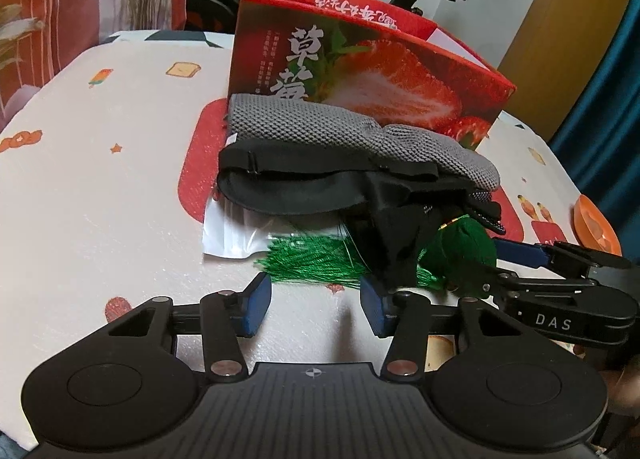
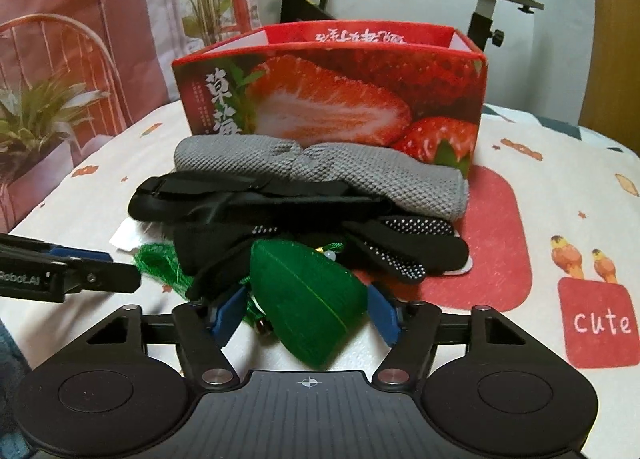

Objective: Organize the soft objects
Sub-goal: 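Grasp the green mesh item with both grippers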

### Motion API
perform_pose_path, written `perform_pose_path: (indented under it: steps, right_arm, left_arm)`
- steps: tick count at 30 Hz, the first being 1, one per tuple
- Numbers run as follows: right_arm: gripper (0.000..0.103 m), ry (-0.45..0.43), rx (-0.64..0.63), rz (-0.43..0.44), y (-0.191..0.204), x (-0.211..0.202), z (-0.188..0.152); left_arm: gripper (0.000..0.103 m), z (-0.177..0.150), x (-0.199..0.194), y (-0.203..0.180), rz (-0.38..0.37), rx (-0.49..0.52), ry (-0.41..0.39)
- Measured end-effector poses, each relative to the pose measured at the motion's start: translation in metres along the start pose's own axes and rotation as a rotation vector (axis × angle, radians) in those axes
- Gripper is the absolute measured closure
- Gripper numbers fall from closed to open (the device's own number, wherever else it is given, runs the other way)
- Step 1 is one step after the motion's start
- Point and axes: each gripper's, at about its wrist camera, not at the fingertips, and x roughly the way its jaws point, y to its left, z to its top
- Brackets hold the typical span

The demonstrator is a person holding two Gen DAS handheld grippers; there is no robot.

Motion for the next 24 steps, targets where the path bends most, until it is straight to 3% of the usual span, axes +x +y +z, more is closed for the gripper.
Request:
perform_pose_path:
  steps: [6, 16, 20, 24]
  right_arm:
    - [0.047, 0.016, 0.003, 0.043, 0.004, -0.001, -0.002]
    - [0.047, 0.051, -0.048, 0.171, 0.027, 0.000, -0.005]
    - [0.046, 0.061, -0.073, 0.178, 0.032, 0.000, -0.005]
    - [0.043, 0.079, -0.068, 0.175, 0.030, -0.001, -0.007]
  left_arm:
    - [0.051, 0.000, 0.003, 0.001, 0.001, -0.007, 0.009]
    - [0.051, 0.000, 0.003, 0.002, -0.006, -0.019, 0.016]
    - [0.051, 0.001, -0.001, 0.001, -0.028, -0.028, 0.003]
    - [0.059, 0.006, -0.006, 0.001, -0.069, -0.047, -0.007]
